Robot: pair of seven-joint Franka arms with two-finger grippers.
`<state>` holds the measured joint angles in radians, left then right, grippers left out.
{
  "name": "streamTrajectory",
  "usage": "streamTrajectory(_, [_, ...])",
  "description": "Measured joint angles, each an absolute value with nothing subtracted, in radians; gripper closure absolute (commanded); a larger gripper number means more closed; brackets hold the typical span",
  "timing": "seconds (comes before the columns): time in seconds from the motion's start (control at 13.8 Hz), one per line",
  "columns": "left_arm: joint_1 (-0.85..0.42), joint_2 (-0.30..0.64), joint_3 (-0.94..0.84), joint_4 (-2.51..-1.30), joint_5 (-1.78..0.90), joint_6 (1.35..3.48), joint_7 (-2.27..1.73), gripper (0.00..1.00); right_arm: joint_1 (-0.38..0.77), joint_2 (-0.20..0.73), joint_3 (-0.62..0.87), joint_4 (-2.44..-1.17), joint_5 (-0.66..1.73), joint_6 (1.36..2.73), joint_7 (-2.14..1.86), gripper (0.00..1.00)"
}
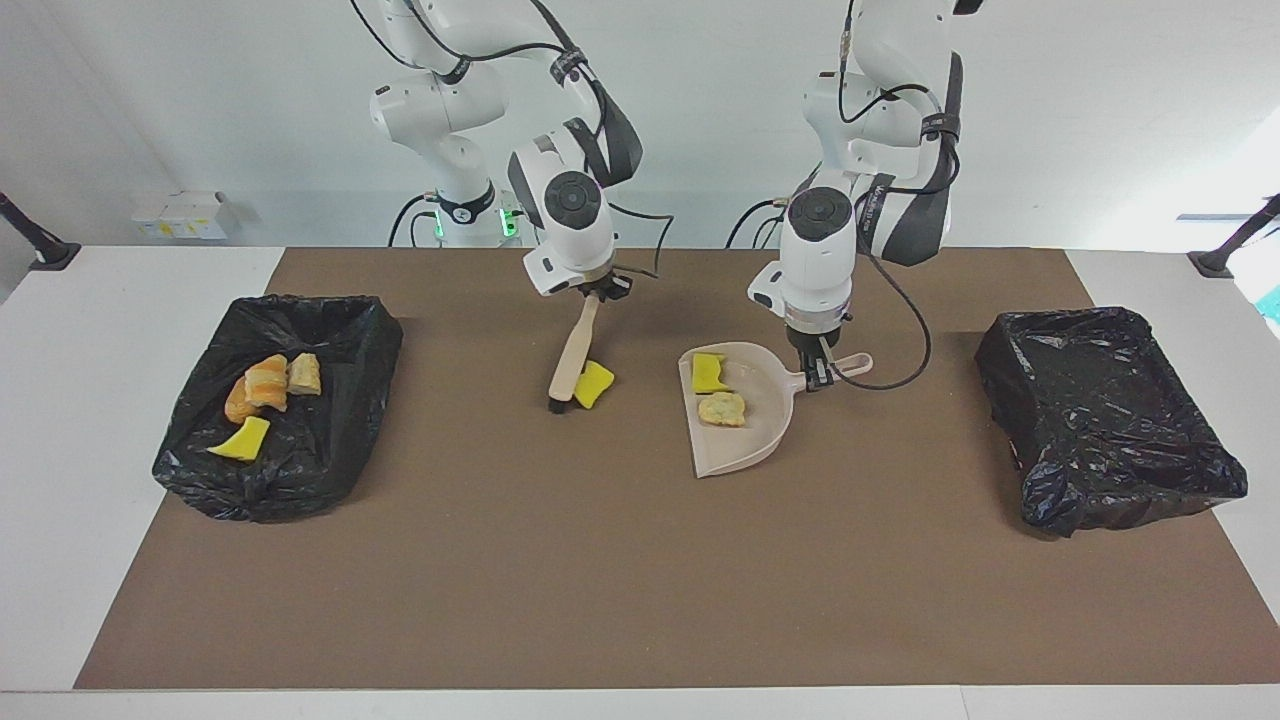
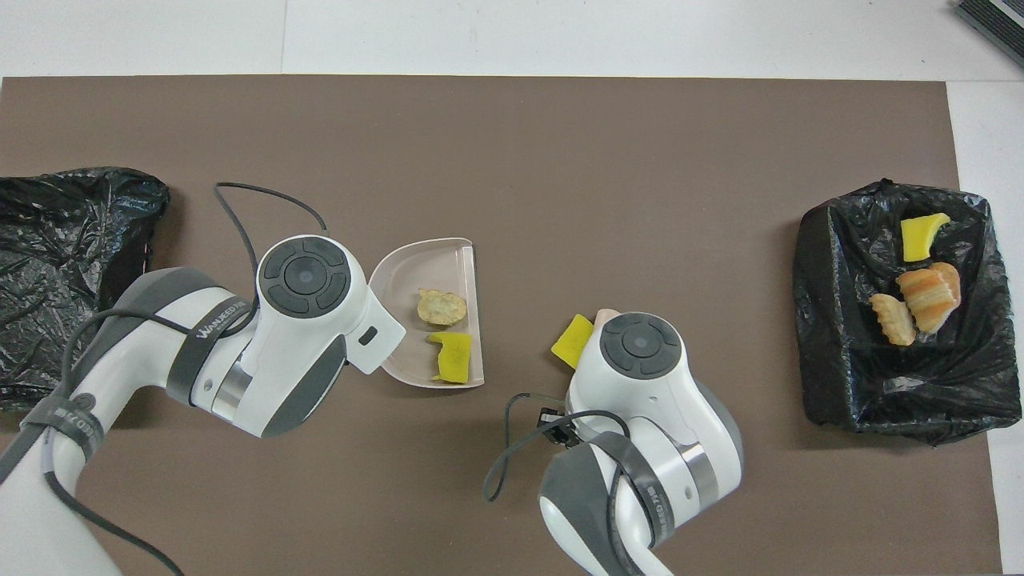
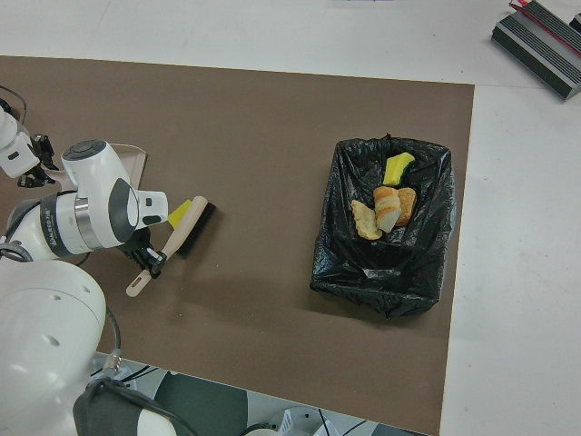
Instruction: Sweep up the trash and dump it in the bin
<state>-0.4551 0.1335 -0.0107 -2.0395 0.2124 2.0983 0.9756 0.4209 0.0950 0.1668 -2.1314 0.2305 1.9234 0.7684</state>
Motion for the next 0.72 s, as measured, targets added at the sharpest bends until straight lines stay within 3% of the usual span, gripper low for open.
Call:
streamTrajectory(0.36, [-0.455,0.133,-0.011,-2.040,0.212,2.098,0.976,1.00,0.480,0.202,0.169,-1.968,0.279,1.923,0.768,1.00])
streamTrajectory(0.72, [-0.455,0.134,-0.010,-2.040,0.212,2.099,0.976,1.00,0.562,0.279,0.176,-1.890,0.336,1.997,0.747,1.00])
